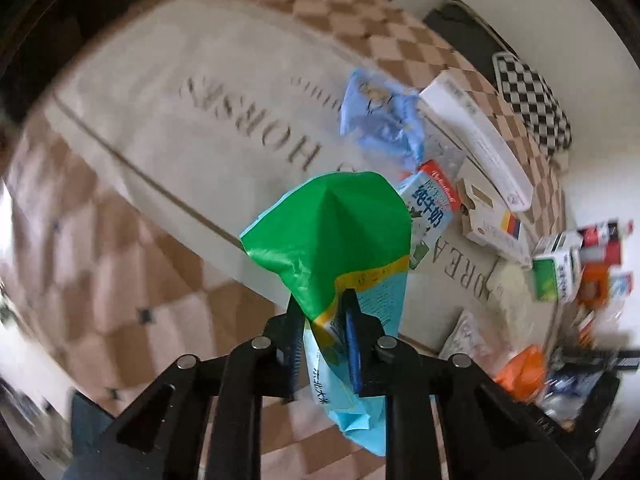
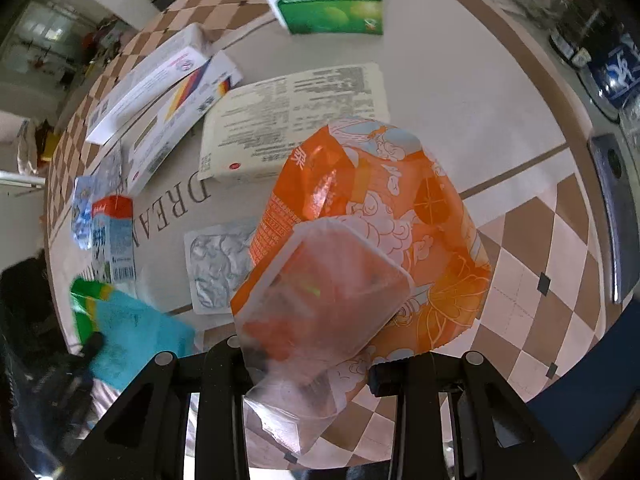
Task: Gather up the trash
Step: 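Carry both bags to the white bin and open both tools over it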
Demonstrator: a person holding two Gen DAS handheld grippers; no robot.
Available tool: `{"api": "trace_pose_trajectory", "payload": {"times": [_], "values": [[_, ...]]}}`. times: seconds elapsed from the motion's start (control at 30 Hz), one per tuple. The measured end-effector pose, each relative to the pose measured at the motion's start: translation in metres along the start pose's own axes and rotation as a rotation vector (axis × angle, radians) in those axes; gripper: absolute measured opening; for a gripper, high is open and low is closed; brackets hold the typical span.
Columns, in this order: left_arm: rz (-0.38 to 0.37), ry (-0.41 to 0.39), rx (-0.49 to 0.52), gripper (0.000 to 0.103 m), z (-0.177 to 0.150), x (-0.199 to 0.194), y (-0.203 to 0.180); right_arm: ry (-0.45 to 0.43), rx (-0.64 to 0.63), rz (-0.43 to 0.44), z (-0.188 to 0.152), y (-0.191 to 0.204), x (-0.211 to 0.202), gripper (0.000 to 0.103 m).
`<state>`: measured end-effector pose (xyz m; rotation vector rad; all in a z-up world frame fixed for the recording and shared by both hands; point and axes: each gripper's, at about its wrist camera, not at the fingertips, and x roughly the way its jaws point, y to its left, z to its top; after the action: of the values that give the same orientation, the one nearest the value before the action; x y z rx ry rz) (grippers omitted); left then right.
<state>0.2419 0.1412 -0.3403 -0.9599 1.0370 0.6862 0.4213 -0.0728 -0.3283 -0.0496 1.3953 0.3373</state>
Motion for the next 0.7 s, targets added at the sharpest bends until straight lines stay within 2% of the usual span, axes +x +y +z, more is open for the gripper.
{"api": "trace_pose_trajectory", "payload": {"times": [0.2,0.37,0.47,0.57,0.7], "values": [[0.1,-0.113,0.226,0.009,-0.01,-0.05,0.001,-0.043,-0.123,0.039,-0.032,0.029,-0.023,0.034],[0.106,-0.188,0.322,0.009,-0.03,-0.096,0.032,-0.061,-0.163,0.11,-0.084,0.051,-0.047,0.035],[0.095,-0.224,0.378,0.009,-0.05,-0.125,0.058,-0.078,-0.187,0.142,-0.132,0.066,-0.059,0.034],[0.07,-0.225,0.427,0.009,-0.075,-0.149,0.091,-0.084,-0.187,0.155,-0.19,0.075,-0.064,0.034],[0.018,-0.15,0.465,0.009,-0.115,-0.156,0.143,-0.034,-0.154,0.16,-0.277,0.075,-0.052,0.035]]}}
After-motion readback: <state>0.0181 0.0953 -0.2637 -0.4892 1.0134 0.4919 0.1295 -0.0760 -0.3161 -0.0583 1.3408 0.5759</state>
